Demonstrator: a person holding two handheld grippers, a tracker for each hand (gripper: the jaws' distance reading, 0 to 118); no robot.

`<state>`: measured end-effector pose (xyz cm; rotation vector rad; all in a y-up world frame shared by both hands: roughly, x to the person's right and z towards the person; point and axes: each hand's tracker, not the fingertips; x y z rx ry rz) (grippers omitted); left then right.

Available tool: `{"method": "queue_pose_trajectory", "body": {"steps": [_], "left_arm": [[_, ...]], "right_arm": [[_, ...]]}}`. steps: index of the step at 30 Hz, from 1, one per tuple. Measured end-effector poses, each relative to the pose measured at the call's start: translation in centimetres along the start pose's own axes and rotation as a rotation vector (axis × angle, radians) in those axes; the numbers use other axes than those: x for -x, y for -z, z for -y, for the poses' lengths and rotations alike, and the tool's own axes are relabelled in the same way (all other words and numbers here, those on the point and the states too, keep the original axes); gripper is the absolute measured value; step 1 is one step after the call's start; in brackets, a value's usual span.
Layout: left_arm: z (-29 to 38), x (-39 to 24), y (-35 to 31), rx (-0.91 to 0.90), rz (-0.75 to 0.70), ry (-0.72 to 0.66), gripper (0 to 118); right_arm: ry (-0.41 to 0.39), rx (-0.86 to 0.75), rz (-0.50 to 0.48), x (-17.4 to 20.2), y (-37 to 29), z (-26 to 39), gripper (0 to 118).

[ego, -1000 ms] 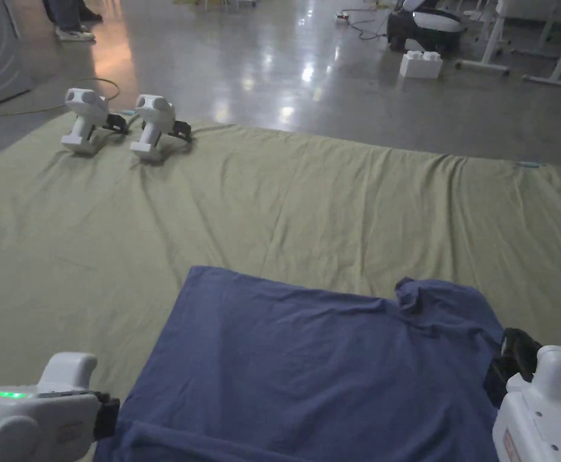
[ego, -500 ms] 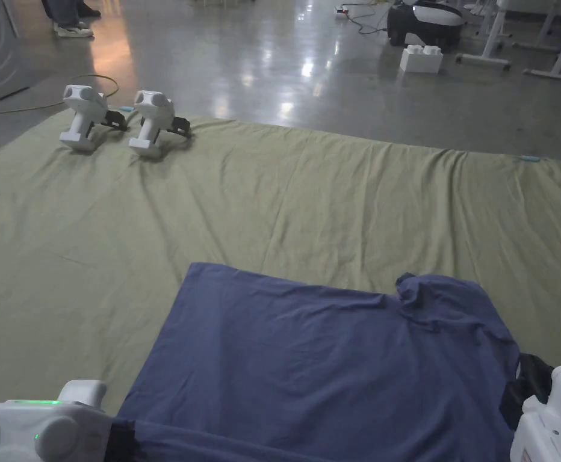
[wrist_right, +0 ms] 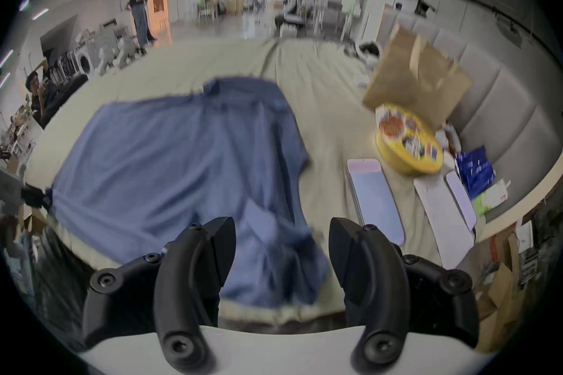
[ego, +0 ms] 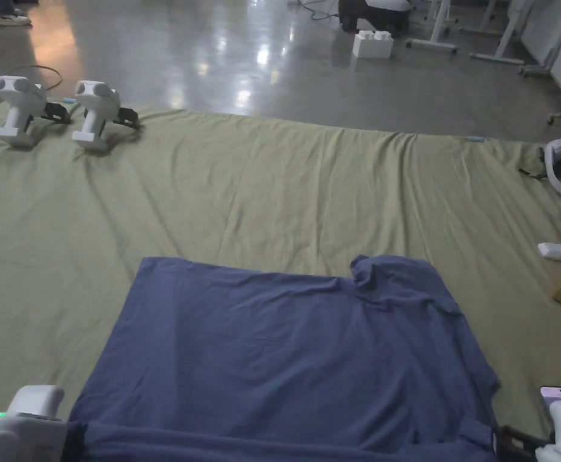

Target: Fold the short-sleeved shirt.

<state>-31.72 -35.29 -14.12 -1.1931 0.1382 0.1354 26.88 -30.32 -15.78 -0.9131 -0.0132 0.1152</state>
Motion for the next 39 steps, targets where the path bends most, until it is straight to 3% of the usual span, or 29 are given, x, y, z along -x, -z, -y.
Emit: {"method": "queue_pose_trajectory", "body": {"steps": [3, 10, 14, 16, 17, 20, 31, 39], "left_arm": [[0.0, -0.1, 0.0, -0.005, 0.0, 0.004, 10], [0.0, -0.5, -0.1, -0.005, -0.012, 0.021, 10], [0.1, -0.4, -0.1, -0.004, -0.003, 0.01, 10], [0.2, -0.2, -0.1, -0.008, 0.003, 0.001, 10], [0.2, -0.2, -0.2, -0.01, 0.005, -0.002, 10], [0.2, -0.1, -0.3, -0.016, 0.008, -0.001, 10], [-2.5, 0.8, -4.9, -0.2, 0.097, -0.062, 10], [-10.0, 0.1, -4.7, -0.269, 0.099, -0.073, 10]], "right_arm": [[-0.045, 0.077, -0.001, -0.2, 1.1, 2.6, 71], [-0.028, 0.158, -0.048, 1.2, 5.0, 4.4, 66], [-0.021, 0.179, -0.045, 2.2, 6.4, 4.6, 45], [-0.001, 0.169, -0.11, 2.1, 5.9, 4.4, 35], [0.0, 0.16, -0.118, 2.1, 5.7, 4.4, 9], [-0.054, 0.161, -0.082, 2.5, 5.1, 4.2, 7], [0.008, 0.047, -0.114, 1.4, 0.4, -1.7, 7], [0.057, -0.024, -0.128, 1.0, 2.9, -9.6, 7]]}}
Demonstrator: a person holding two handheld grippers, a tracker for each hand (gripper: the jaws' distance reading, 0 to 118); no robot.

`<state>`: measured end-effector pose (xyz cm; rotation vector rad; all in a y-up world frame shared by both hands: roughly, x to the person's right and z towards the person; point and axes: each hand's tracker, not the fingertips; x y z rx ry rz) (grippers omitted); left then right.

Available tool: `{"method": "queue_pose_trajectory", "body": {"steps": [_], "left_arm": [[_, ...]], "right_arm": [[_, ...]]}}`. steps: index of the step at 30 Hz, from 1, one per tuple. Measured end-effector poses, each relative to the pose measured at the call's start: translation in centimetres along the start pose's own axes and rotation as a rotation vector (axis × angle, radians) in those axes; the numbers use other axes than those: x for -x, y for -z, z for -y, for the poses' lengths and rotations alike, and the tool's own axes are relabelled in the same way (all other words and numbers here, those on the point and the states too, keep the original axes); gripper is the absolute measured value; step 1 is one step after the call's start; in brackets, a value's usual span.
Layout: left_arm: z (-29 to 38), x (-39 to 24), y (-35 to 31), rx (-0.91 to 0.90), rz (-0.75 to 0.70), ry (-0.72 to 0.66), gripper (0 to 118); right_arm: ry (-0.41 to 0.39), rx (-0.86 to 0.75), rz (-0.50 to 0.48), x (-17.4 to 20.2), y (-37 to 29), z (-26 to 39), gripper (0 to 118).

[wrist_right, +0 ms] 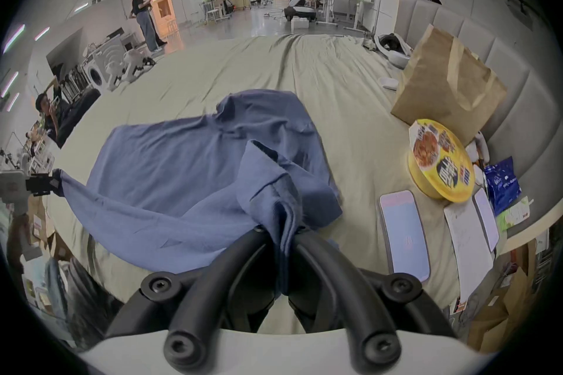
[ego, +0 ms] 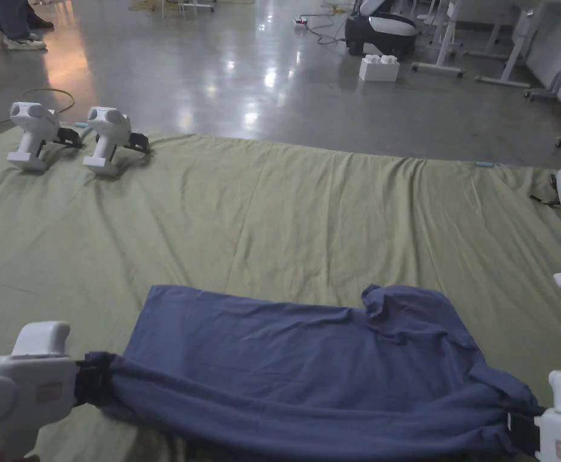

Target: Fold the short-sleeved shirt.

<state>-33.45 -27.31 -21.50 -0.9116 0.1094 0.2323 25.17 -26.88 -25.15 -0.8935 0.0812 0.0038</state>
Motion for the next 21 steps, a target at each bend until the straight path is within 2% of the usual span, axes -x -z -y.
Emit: {"method": "queue_pose_trajectory", "body": {"steps": [9, 14, 17, 19, 20, 21], "left_arm": [[-4.8, 0.1, 6.3, 0.026, -0.003, -0.055, 10], [-4.8, -0.9, 10.3, 0.087, -0.055, -0.006, 10], [-4.6, -1.2, 11.5, 0.127, -0.074, 0.023, 12], [-4.5, -1.1, 11.3, 0.127, -0.078, 0.025, 23], [-4.5, -1.0, 10.9, 0.13, -0.083, 0.03, 39], [-4.5, -0.9, 10.4, 0.108, -0.078, 0.021, 53]], "right_arm": [[0.022, 0.03, 0.02, -0.6, 8.5, -4.1, 8], [-0.039, 0.079, 0.068, 0.0, 12.5, -3.7, 10], [-0.058, 0.084, 0.103, 0.3, 13.0, -3.2, 19], [-0.039, 0.067, 0.107, 0.1, 12.2, -3.1, 41], [-0.031, 0.044, 0.116, 0.1, 11.5, -3.1, 56], [-0.019, -0.001, 0.125, 0.0, 10.7, -3.2, 58]]}}
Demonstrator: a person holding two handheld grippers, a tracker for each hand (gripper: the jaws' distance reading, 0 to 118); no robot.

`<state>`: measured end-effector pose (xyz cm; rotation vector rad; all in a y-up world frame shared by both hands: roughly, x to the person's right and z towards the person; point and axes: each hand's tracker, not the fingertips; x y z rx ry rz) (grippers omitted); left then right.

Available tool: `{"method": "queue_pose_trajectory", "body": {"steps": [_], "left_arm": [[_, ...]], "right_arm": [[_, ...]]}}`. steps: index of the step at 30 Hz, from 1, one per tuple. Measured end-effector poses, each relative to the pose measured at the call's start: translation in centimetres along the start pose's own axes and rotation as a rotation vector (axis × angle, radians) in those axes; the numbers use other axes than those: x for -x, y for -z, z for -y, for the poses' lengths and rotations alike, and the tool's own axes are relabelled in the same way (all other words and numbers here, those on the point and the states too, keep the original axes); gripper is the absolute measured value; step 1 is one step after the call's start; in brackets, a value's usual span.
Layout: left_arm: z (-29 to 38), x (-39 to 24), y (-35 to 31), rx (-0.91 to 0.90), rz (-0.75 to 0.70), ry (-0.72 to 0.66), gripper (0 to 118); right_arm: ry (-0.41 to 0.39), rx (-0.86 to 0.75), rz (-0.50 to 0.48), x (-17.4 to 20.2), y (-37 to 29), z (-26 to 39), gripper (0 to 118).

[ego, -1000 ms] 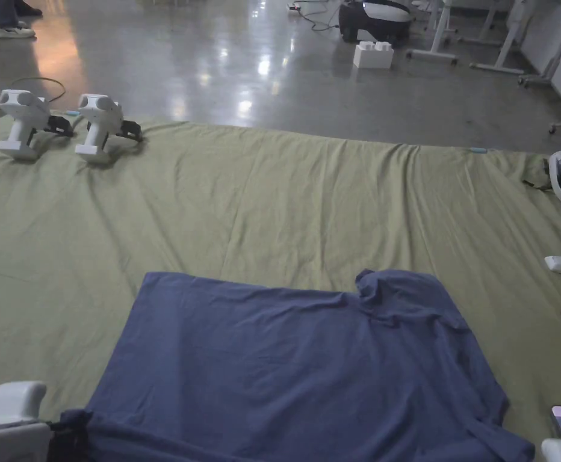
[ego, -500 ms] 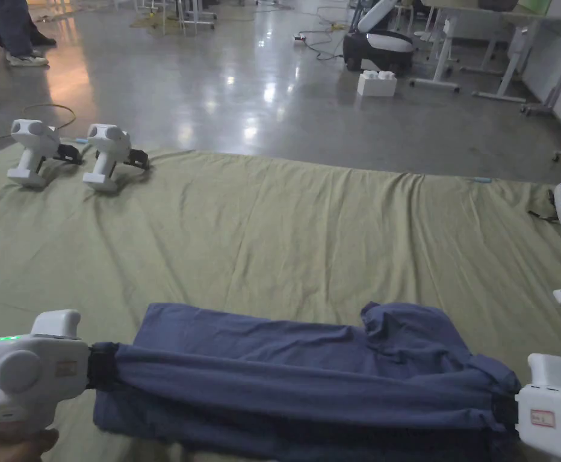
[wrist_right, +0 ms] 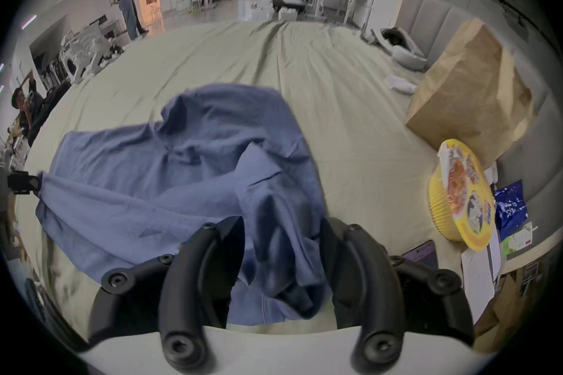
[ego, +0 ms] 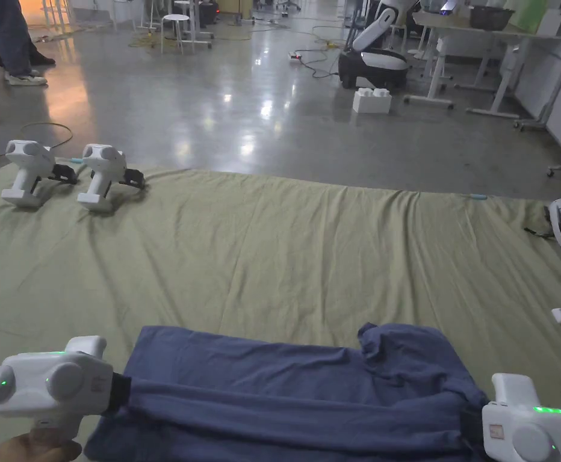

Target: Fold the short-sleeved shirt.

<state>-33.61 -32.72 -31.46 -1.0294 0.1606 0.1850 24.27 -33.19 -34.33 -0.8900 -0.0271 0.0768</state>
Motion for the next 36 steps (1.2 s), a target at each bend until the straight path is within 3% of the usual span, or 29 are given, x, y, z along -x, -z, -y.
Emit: {"method": "queue_pose_trajectory", "body": {"steps": [2, 12, 17, 19, 20, 21, 24, 26, 32, 36], "left_arm": [[0.1, 0.3, -1.5, -0.056, 0.028, -0.036, 64], [3.3, -3.9, -10.6, -0.491, 0.089, 0.009, 65], [6.3, -6.5, -14.1, -0.693, 0.055, 0.065, 64], [7.3, -7.2, -15.0, -0.721, 0.06, 0.066, 52], [7.7, -7.6, -15.3, -0.73, 0.047, 0.076, 25], [8.0, -8.0, -15.6, -0.741, 0.025, 0.082, 16], [9.0, -8.1, -16.3, -0.758, 0.069, 0.094, 7], [9.6, -8.2, -16.6, -0.772, 0.047, 0.099, 2], [11.1, -7.4, -16.4, -0.767, -0.006, 0.146, 2], [10.2, -4.2, -13.5, -0.589, 0.046, 0.112, 2]], "right_arm": [[0.023, -0.079, 0.011, -0.1, -1.7, -0.2, 66], [0.072, -0.587, -0.007, 3.8, -12.0, 1.2, 68], [0.036, -0.732, 0.018, 6.9, -14.4, 2.8, 63], [0.046, -0.748, 0.02, 7.8, -15.0, 3.4, 46], [0.048, -0.76, 0.013, 8.1, -15.2, 3.5, 24], [0.053, -0.768, 0.017, 8.5, -15.3, 3.6, 16], [0.047, -0.795, -0.031, 9.0, -15.9, 4.1, 11], [0.033, -0.812, -0.008, 9.6, -16.3, 4.4, 7], [0.013, -0.834, 0.002, 10.0, -16.9, 5.1, 7], [0.009, -0.79, -0.007, 9.6, -16.3, 5.3, 7]]}}
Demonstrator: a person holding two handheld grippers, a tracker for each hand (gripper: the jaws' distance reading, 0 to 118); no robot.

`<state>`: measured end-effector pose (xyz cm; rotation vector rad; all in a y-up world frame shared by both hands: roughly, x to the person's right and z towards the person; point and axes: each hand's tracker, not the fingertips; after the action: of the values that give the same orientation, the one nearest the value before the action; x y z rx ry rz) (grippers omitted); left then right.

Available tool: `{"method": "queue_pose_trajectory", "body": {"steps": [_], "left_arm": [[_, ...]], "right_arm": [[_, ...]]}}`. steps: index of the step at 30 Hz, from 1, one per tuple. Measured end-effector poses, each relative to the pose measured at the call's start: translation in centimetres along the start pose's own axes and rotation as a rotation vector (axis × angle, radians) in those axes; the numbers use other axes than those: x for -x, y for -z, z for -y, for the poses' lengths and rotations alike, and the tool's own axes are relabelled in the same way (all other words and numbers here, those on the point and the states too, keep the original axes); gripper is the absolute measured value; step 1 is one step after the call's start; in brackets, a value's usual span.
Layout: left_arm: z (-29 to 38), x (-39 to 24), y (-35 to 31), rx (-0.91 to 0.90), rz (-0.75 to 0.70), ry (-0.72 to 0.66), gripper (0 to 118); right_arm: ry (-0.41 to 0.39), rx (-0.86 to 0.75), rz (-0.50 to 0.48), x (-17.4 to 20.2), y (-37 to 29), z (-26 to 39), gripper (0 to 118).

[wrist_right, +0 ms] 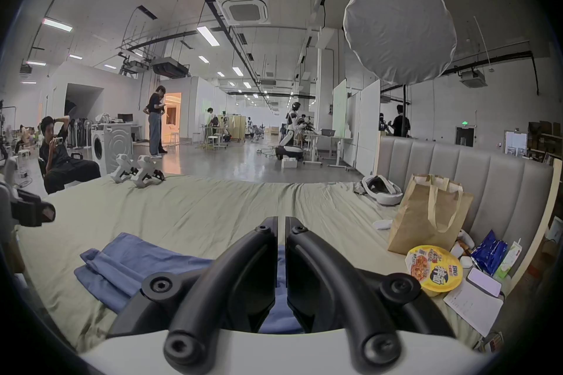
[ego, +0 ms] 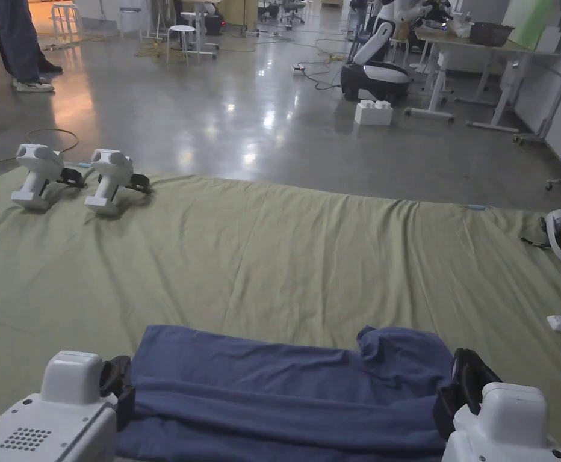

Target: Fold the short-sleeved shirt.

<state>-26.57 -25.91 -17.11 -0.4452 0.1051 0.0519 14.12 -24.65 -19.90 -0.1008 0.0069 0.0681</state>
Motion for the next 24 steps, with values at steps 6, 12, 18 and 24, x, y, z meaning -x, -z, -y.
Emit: {"method": "queue_pose_trajectory", "body": {"steps": [6, 12, 18, 24], "left_arm": [[1.2, 3.9, 6.4, 0.306, -0.018, -0.039, 3], [2.2, 6.3, 11.7, 0.566, 0.037, -0.165, 52], [4.0, 5.6, 14.3, 0.743, -0.067, -0.073, 70], [4.5, 3.8, 14.3, 0.742, -0.102, -0.035, 61]], "right_arm": [[-0.003, 0.076, -0.018, -0.7, 0.6, 1.4, 7], [-0.018, 0.127, -0.023, -0.9, 0.6, 2.5, 7], [-0.043, 0.167, -0.022, -1.7, 0.6, 3.1, 7], [-0.041, 0.219, 0.018, -3.1, 0.8, 4.3, 7]]}}
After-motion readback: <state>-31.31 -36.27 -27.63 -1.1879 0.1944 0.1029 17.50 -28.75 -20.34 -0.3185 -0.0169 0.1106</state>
